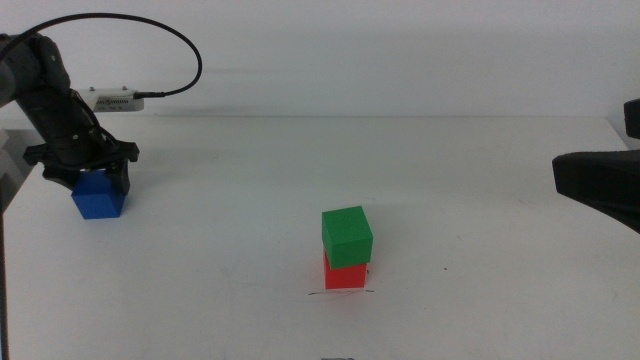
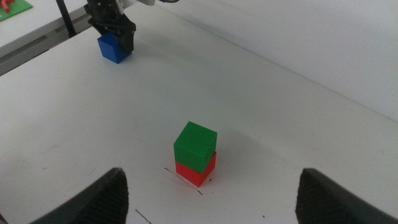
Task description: Stack red cubes first, then green, then blue cubes in a specific spot.
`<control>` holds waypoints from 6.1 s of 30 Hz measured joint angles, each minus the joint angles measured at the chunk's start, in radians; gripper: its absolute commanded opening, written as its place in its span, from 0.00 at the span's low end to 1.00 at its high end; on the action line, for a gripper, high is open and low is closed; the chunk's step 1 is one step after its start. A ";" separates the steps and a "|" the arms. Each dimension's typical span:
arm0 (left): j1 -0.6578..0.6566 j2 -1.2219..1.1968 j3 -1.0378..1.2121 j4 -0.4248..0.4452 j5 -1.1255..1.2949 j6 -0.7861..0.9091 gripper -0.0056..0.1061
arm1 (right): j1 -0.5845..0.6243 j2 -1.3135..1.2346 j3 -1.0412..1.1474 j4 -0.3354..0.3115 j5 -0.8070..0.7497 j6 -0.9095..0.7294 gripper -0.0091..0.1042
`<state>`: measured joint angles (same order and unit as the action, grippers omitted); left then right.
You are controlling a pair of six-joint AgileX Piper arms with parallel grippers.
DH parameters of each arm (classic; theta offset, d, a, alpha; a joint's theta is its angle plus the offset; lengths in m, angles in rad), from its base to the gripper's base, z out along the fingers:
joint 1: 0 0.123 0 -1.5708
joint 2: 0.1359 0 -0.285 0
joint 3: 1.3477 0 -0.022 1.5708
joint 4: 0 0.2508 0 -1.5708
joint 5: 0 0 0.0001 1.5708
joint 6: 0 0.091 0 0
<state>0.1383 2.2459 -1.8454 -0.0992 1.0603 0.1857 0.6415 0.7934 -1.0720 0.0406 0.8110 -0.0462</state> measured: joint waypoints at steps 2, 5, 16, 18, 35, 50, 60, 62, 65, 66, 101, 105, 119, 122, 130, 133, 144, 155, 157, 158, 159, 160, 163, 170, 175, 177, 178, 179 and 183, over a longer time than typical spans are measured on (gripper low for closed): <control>0.000 0.000 0.000 -0.002 0.000 0.000 0.48 | 0.000 0.000 0.000 0.000 0.000 0.000 0.91; 0.000 0.000 -0.001 -0.002 0.006 0.001 0.36 | 0.000 0.000 0.000 0.000 0.000 0.000 0.91; 0.000 -0.094 0.003 -0.001 0.152 -0.005 0.20 | 0.000 0.000 0.000 0.000 0.000 0.000 0.91; 0.000 -0.140 0.028 -0.001 0.152 -0.008 0.20 | 0.000 0.000 0.000 0.000 0.000 0.000 0.91; -0.320 -0.581 0.369 0.034 0.174 -0.359 0.20 | 0.000 0.000 0.000 0.000 0.000 0.000 0.91; -0.780 -0.578 0.371 0.067 0.172 -0.873 0.20 | 0.000 0.000 0.000 0.000 0.000 0.000 0.91; -0.820 -0.443 0.146 0.099 0.177 -0.900 0.20 | 0.000 0.000 0.000 0.000 0.000 0.000 0.91; -0.826 -0.414 0.116 0.091 0.177 -0.894 0.20 | 0.000 0.000 0.000 0.000 0.000 0.000 0.91; -0.839 -0.381 0.083 0.067 0.177 -0.887 0.20 | 0.000 0.000 0.000 0.000 0.000 0.000 0.91; -0.840 -0.373 0.073 0.061 0.179 -0.886 0.20 | 0.000 0.000 0.000 0.000 0.000 0.000 0.91; -0.844 -0.236 -0.004 0.090 0.179 -0.865 0.20 | 0.000 0.000 0.000 0.000 0.000 0.000 0.91; -0.844 -0.233 -0.008 0.099 0.178 -0.865 0.20 | 0.000 0.000 0.000 0.000 0.000 0.000 0.91; -0.844 -0.212 -0.035 0.123 0.177 -0.866 0.20 | 0.000 0.000 0.000 0.000 0.000 -0.001 0.91; -0.844 -0.206 -0.042 0.126 0.177 -0.866 0.20 | 0.000 0.000 0.000 0.000 0.000 -0.001 0.91; -0.844 -0.203 -0.044 0.129 0.177 -0.848 0.51 | 0.000 0.000 0.000 0.000 0.000 -0.001 0.91; -0.844 -0.203 -0.044 0.129 0.177 -0.843 0.69 | 0.000 0.000 0.000 0.000 0.000 -0.001 0.91; -0.844 -0.181 -0.101 0.127 0.178 -0.808 0.89 | 0.000 0.000 0.000 0.000 0.000 -0.001 0.91; -0.844 -0.229 -0.123 0.169 0.180 -0.785 0.89 | 0.000 0.000 0.000 0.000 0.000 -0.001 0.91; -0.844 -0.248 -0.123 0.192 0.181 -0.784 0.89 | 0.000 0.000 0.000 0.000 0.000 -0.001 0.91; -0.844 -0.258 -0.123 0.207 0.181 -0.784 0.89 | 0.000 0.000 0.000 0.000 0.000 -0.001 0.91; -0.844 -0.268 -0.122 0.221 0.181 -0.782 0.89 | 0.000 0.000 0.000 0.000 0.000 -0.001 0.91; -0.844 -0.280 -0.118 0.232 0.181 -0.782 0.89 | 0.000 0.000 0.000 0.000 0.000 -0.001 0.91; -0.844 -0.327 -0.100 0.257 0.182 -0.764 0.89 | 0.000 0.000 0.000 0.000 0.000 -0.001 0.91; -0.844 -0.480 -0.052 0.279 0.185 -0.552 0.89 | 0.000 0.000 0.000 0.000 0.000 -0.001 0.91; -0.844 -0.627 0.028 0.328 0.189 -0.505 0.89 | 0.000 0.000 0.000 0.000 0.000 -0.001 0.91; -0.844 -0.682 0.067 0.355 0.190 -0.505 0.89 | 0.000 0.000 0.000 0.000 0.000 -0.001 0.91; -0.844 -0.712 0.085 0.367 0.193 -0.505 0.89 | 0.000 0.000 0.000 0.000 0.000 -0.001 0.91; -0.844 -0.743 0.111 0.375 0.193 -0.505 0.89 | 0.000 0.000 0.000 0.000 0.000 -0.001 0.91; -0.844 -0.858 0.198 0.392 0.198 -0.505 0.89 | 0.000 0.000 0.000 0.000 0.000 -0.001 0.91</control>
<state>-0.7056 1.3881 -1.6473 0.2926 1.2578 -0.3188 0.6415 0.7934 -1.0720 0.0406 0.8110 -0.0470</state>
